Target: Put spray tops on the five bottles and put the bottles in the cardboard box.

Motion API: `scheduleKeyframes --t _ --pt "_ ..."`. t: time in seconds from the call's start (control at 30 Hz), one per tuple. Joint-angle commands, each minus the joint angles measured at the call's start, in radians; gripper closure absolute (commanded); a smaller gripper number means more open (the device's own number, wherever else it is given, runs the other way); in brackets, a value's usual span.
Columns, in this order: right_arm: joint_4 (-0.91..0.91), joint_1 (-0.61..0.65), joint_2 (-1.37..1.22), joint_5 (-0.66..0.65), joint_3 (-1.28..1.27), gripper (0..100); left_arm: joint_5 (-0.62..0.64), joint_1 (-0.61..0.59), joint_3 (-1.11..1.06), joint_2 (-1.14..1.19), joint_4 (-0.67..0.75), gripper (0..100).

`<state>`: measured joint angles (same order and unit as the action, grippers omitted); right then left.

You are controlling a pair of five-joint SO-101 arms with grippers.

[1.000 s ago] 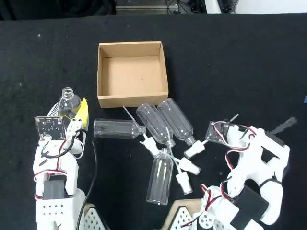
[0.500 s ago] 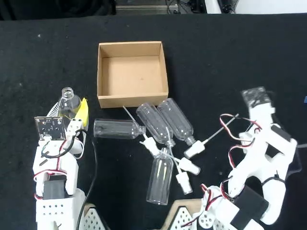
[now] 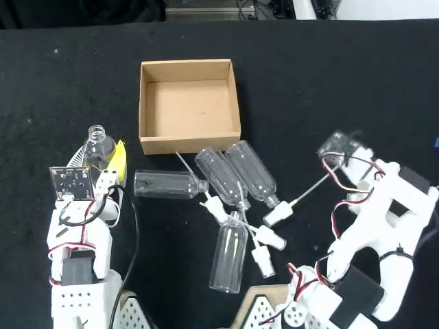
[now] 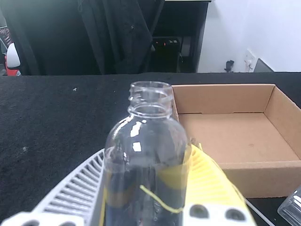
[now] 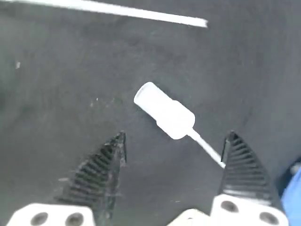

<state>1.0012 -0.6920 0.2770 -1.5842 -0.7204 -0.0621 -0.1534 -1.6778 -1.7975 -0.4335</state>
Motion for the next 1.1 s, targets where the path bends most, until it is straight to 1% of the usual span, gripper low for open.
scheduleKeyframes --t 0.0,0.1,0.2,0.33,0.4,0.5,0.57,0.63,0.7,0.77,0.83,0.93,1.0,1.07 --pt "0.006 0.011 0.007 -0.147 -0.002 70.9 0.005 0.004 -0.022 -0.020 0.017 97" --pt "-0.017 -0.011 0.007 -0.195 -0.030 70.9 0.005 0.004 -0.022 -0.020 0.017 97" --pt "-0.157 -0.026 -0.015 -0.196 -0.082 70.9 0.005 0.004 -0.022 -0.020 0.017 97" --pt "-0.351 -0.040 -0.127 -0.186 -0.137 71.0 0.005 0.004 -0.022 -0.020 0.017 97" --pt "-0.428 -0.046 -0.197 -0.138 -0.131 72.0 0.005 0.004 -0.022 -0.020 0.017 97" --pt "-0.476 -0.049 -0.282 -0.077 -0.081 78.1 0.005 0.004 -0.022 -0.020 0.017 97" --pt "-0.462 -0.049 -0.312 -0.020 -0.039 85.6 0.005 0.004 -0.022 -0.020 0.017 97" --pt "-0.427 -0.041 -0.314 0.086 0.002 93.9 0.005 0.004 -0.022 -0.020 0.017 97" --pt "-0.381 -0.020 -0.302 0.209 0.054 99.2 0.005 0.004 -0.022 -0.020 0.017 97" --pt "-0.319 -0.003 -0.283 0.364 0.111 97.5 0.005 0.004 -0.022 -0.020 0.017 97" --pt "-0.241 0.006 -0.260 0.548 0.170 97.7 0.005 0.004 -0.022 -0.020 0.017 97" --pt "-0.081 0.012 -0.243 0.812 0.271 97.3 0.005 0.004 -0.022 -0.020 0.017 97" --pt "0.025 0.002 -0.243 0.959 0.329 97.3 0.005 0.004 -0.022 -0.020 0.017 97" --pt "0.114 -0.014 -0.252 1.076 0.380 97.3 0.005 0.004 -0.022 -0.020 0.017 97"
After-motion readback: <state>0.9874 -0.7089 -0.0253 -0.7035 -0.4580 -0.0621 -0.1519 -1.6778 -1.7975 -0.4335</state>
